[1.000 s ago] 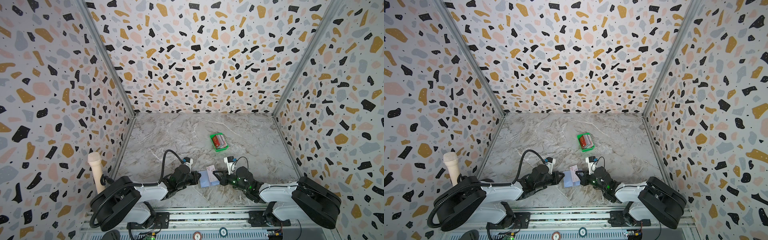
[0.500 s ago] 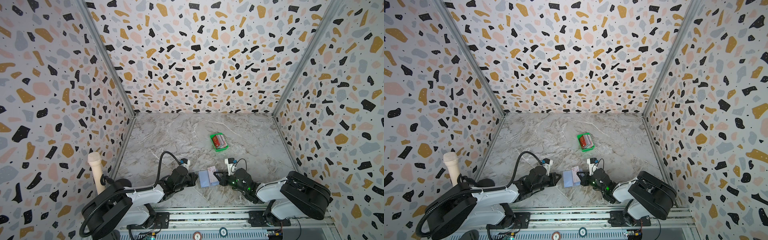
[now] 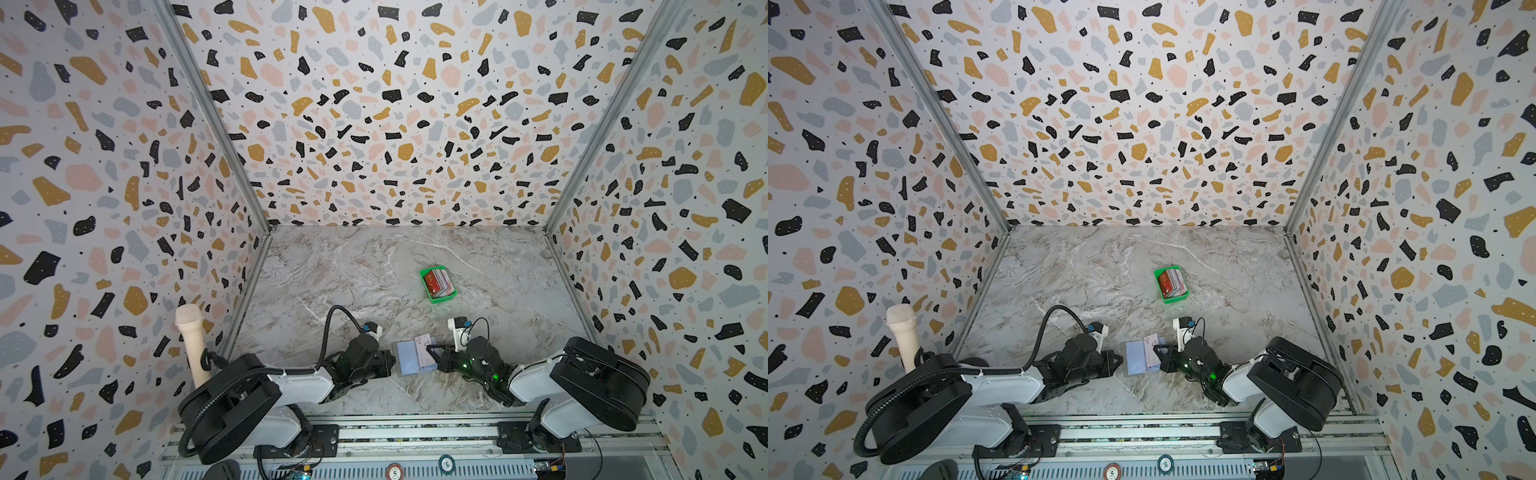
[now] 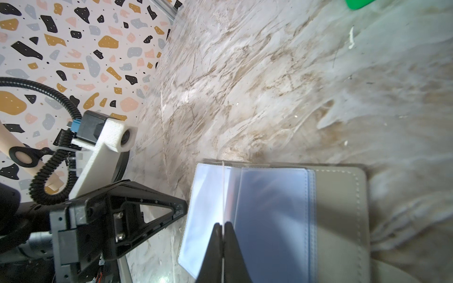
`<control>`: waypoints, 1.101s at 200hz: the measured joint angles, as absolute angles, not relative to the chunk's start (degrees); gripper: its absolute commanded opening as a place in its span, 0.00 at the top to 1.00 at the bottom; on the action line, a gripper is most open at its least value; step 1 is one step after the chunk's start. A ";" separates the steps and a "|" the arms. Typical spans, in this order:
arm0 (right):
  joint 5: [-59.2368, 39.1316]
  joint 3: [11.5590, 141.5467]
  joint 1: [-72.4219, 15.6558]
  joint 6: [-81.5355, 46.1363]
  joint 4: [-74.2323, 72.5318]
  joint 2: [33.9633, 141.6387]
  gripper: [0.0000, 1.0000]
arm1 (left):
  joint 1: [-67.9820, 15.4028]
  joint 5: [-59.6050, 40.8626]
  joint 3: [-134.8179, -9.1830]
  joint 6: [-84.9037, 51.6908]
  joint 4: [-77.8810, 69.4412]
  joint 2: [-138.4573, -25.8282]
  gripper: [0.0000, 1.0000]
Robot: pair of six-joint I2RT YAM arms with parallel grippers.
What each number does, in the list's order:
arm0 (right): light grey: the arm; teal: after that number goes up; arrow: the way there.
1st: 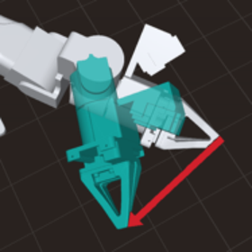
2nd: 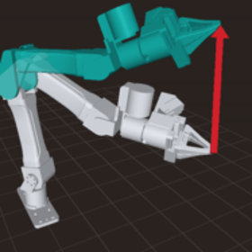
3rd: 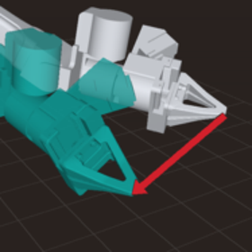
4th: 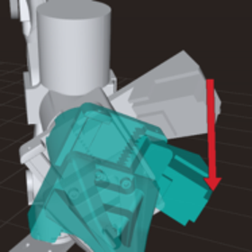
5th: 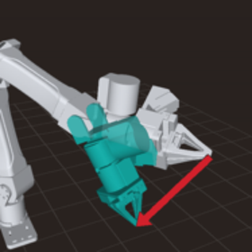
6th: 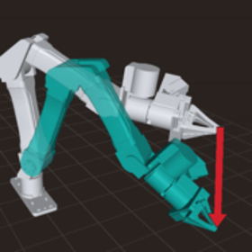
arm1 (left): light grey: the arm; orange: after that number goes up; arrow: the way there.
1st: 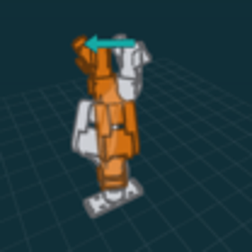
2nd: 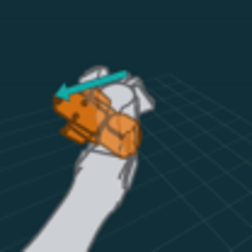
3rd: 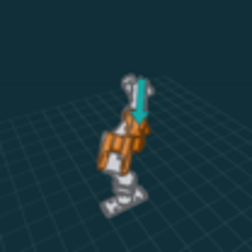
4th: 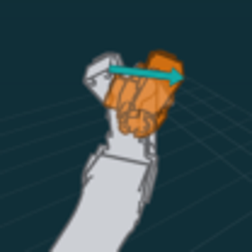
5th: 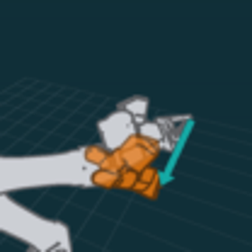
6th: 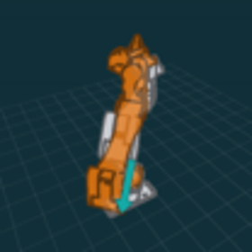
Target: Put the credit cards into the card holder
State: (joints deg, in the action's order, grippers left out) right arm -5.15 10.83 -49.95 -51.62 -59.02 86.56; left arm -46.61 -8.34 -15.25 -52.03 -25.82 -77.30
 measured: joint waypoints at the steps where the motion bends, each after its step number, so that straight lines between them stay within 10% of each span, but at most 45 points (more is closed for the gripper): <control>1: -5.15 10.85 -49.95 -51.64 -59.05 86.61 1.00 | -46.61 -8.36 -15.25 -52.03 -25.85 -77.36 1.00; 220: -4.03 11.88 -50.94 -60.40 -53.78 84.75 1.00 | -47.33 -10.39 -18.20 -52.88 -28.80 -79.75 1.00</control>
